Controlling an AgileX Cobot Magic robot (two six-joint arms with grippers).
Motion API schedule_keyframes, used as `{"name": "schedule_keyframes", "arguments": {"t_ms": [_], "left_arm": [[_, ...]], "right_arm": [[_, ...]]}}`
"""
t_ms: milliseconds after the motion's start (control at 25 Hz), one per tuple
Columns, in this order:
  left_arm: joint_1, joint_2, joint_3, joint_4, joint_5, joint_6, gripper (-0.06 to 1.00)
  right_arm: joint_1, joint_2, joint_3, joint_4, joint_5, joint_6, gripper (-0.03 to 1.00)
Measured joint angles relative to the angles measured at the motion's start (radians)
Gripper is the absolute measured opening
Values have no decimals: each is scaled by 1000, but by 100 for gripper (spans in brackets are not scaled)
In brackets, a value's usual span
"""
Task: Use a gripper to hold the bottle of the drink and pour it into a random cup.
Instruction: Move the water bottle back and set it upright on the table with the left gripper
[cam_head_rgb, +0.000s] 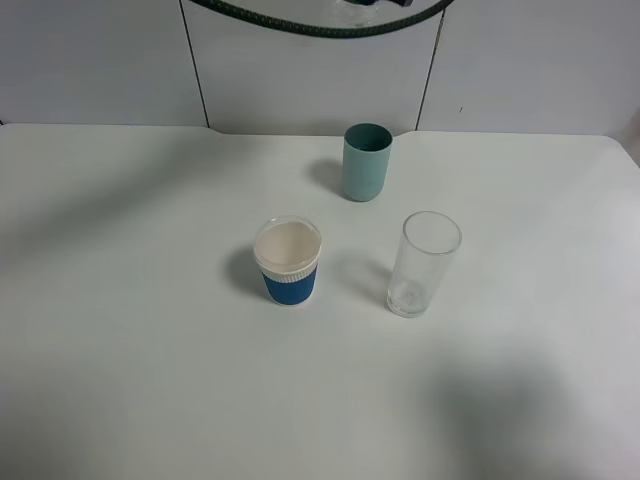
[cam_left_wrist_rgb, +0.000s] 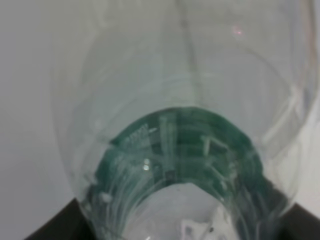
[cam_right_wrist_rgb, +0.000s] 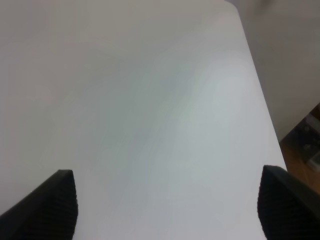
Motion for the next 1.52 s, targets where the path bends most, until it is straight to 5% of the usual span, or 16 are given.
{"name": "schedule_keyframes", "arguments": {"t_ms": [320, 600, 720, 880, 1040, 1320, 1520], "left_arm": [[1, -10, 0, 687, 152, -962, 51], [38, -23, 0, 1211, 208, -1411, 51], [40, -27, 1, 1353, 217, -1545, 51], [65, -47, 45, 1431, 197, -1647, 51], [110, -100, 191, 1448, 56, -1698, 51], [121, -197, 511, 1452, -276, -1700, 51], [181, -239, 649, 1453, -336, -1687, 51]], "right_arm": [[0, 0, 0, 0, 0, 0, 74], [0, 0, 0, 0, 0, 0, 74], [0, 0, 0, 0, 0, 0, 74], [0, 0, 0, 0, 0, 0, 74], [0, 0, 0, 0, 0, 0, 74], [0, 0, 0, 0, 0, 0, 74], [0, 0, 0, 0, 0, 0, 74]]}}
